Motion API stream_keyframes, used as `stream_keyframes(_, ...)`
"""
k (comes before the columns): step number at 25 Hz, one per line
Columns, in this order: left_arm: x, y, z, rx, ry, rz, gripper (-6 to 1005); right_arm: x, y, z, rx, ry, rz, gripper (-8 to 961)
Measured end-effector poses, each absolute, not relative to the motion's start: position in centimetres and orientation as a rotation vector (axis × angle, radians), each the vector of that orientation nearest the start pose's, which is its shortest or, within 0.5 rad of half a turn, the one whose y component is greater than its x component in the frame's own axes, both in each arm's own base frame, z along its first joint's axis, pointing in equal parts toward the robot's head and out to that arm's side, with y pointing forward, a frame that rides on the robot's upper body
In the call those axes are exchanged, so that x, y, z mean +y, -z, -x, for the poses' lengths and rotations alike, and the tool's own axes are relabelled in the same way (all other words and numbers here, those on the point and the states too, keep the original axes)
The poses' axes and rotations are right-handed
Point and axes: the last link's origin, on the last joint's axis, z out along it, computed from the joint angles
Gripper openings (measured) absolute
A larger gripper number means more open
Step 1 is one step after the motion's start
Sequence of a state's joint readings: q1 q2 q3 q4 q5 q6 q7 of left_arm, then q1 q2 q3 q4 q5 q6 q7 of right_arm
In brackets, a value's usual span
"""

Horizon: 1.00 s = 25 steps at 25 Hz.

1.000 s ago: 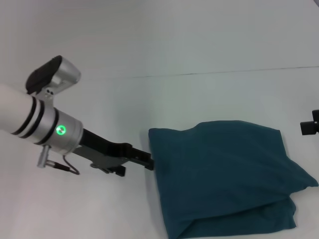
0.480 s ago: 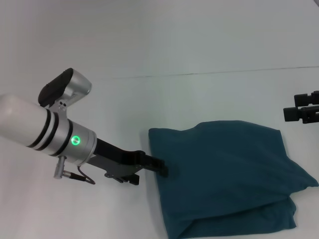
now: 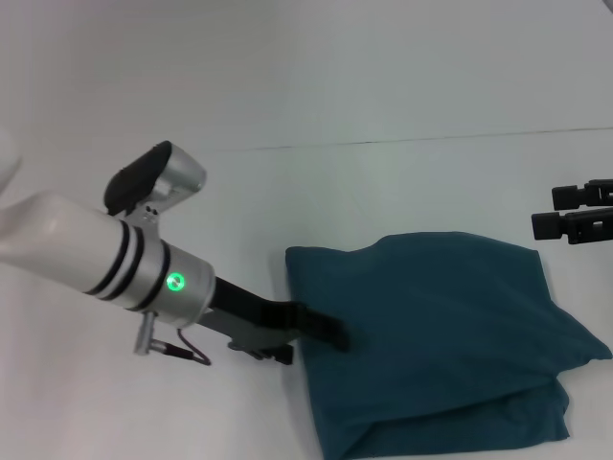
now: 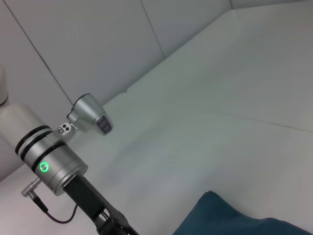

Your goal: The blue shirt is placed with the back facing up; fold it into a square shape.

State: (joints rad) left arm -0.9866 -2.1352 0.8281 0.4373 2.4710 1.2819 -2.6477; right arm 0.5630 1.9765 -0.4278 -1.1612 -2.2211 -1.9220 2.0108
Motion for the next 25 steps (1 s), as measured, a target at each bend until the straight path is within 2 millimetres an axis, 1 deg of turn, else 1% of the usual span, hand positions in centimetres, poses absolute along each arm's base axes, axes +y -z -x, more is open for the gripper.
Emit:
stream_keyframes(4, 37.9, 10.0, 17.1, -1.893, -0.018, 2.460, 931, 32.9, -13.8, -24.8, 1.007, -0.509, 2.604, 941)
stream_keyframes(11, 37.5, 10.4, 16.9, -1.906, -0.003, 2.473, 931, 32.7, -13.4, -24.9, 1.017, -0.514, 2.606, 941)
stream_keyframes(14, 37.5, 10.4, 16.6, -1.902, 0.046, 2.493, 930, 32.6, -13.3, -25.0, 1.020, -0.516, 2.606, 941)
stream_keyframes(17, 37.5, 10.3, 16.7, -1.936, 0.148, 2.485, 930, 32.5, -13.2, -25.1, 1.025, -0.514, 2.607, 941)
stream_keyframes(20, 37.6, 10.1, 17.2, -1.964, 0.213, 2.454, 830, 32.5, -13.2, -25.1, 1.025, -0.514, 2.604, 940)
stream_keyframes(25, 37.2, 10.4, 17.3, -1.966, 0.195, 2.465, 677, 32.6, -13.0, -25.1, 1.019, -0.519, 2.607, 940)
